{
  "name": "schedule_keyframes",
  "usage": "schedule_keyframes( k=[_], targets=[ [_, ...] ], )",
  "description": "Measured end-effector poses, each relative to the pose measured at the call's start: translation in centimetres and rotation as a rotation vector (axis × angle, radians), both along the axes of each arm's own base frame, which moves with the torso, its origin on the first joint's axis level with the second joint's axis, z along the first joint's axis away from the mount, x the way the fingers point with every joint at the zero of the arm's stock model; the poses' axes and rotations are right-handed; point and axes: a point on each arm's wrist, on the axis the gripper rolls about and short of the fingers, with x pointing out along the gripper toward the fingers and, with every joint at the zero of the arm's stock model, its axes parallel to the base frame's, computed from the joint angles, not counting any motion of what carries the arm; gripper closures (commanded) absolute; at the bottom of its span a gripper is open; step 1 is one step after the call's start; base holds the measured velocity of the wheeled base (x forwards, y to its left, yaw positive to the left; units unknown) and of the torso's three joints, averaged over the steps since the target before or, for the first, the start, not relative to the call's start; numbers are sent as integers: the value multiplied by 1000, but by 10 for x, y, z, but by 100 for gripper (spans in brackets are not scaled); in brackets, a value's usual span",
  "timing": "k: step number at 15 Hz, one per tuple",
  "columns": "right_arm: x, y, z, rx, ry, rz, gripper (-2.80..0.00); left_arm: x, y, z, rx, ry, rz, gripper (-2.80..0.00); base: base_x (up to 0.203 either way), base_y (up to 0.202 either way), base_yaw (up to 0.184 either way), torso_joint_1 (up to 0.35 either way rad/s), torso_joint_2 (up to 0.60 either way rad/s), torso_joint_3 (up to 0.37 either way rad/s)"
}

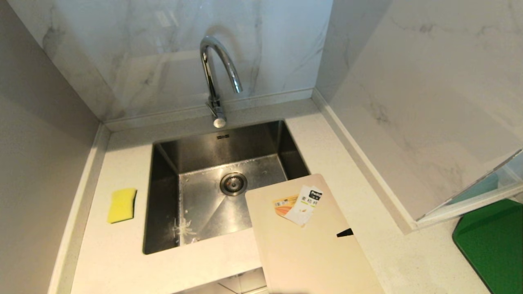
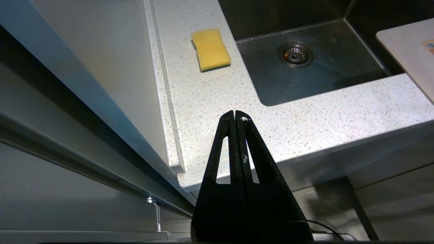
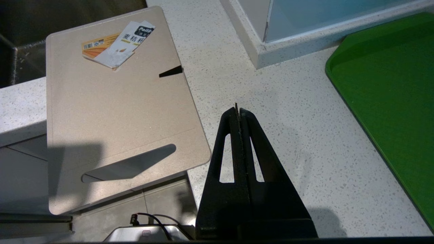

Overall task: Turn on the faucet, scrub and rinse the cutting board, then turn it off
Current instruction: Turn on the tap

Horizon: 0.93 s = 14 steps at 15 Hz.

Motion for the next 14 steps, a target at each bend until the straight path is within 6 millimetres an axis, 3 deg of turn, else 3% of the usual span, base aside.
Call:
schedule_keyframes(
  k=[14],
  targets=[
    [0, 0, 0, 0, 0, -1, 0, 0, 0, 0, 20, 3, -2, 0, 0, 0, 0, 0, 0, 0]
  ],
)
